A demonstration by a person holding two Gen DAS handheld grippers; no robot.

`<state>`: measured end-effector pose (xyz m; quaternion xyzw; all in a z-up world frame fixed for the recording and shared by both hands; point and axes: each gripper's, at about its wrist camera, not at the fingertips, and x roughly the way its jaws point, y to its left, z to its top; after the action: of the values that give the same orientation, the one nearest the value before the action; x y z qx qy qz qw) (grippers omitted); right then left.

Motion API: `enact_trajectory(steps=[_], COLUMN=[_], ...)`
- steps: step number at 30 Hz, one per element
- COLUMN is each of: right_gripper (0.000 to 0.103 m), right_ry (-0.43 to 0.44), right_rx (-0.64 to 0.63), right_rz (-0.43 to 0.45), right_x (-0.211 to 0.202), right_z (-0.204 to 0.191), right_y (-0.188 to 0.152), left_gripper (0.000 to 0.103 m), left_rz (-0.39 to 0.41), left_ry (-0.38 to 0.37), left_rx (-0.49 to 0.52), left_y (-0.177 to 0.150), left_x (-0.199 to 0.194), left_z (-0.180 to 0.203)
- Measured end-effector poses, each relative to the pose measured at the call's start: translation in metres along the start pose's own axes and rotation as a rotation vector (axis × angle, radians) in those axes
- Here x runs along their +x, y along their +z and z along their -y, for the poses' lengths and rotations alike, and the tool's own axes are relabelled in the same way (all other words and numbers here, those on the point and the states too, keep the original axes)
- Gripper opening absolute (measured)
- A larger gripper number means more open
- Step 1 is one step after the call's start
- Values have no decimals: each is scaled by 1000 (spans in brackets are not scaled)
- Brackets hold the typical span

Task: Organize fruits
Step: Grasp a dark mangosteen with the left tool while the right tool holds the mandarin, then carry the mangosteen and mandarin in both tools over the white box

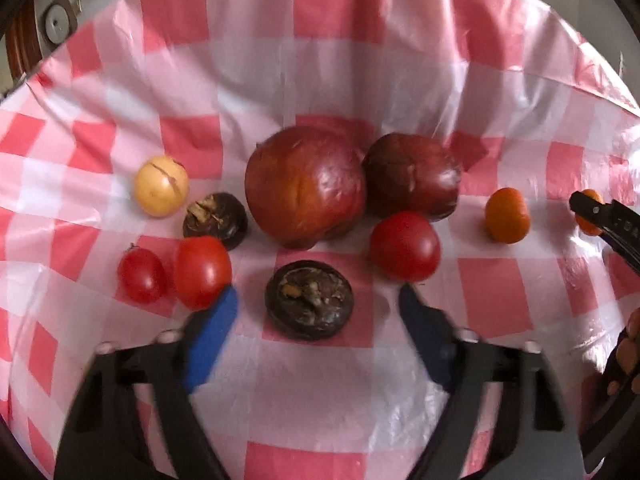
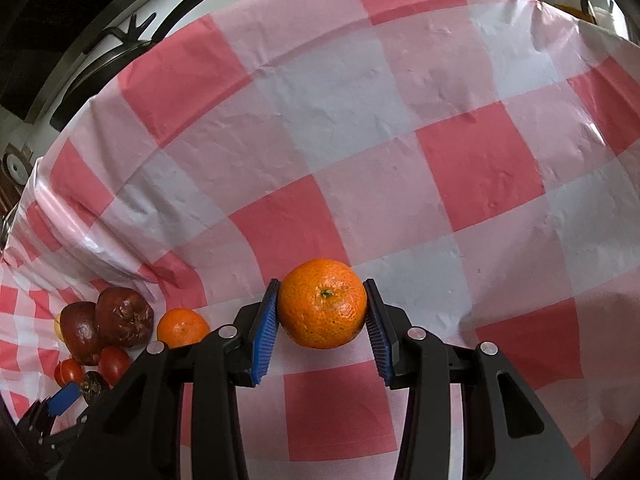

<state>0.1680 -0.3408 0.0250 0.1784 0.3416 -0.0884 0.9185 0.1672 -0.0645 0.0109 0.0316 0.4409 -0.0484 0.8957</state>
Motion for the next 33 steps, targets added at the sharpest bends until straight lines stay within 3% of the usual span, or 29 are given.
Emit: enact_trajectory(steps=[1, 5, 9, 15, 20, 33], right_gripper=[41, 41, 41, 41, 41, 41], right_ry=[2, 10, 22, 90, 164, 398], right_rx=[-4, -24, -56, -114, -222, -480], right_rz=[2, 10, 26, 26, 5, -91], right_x=[-1, -9, -21, -54, -95, -209], right_z=[-2, -1, -11, -45, -105, -241], right_y=[1, -10, -12, -35, -83, -233], left_gripper=[44, 43, 43, 43, 43, 43], left_rz=[15, 31, 130, 201, 271, 257], left_ry=[5, -50, -21, 32, 127, 223], left_rx=[5, -27, -58, -174, -221, -294], left_y=[0, -3, -10, -57, -106, -232], left_x=[-1, -11, -53, -112, -166, -244], left_z=[-1, -14, -34, -92, -146, -254])
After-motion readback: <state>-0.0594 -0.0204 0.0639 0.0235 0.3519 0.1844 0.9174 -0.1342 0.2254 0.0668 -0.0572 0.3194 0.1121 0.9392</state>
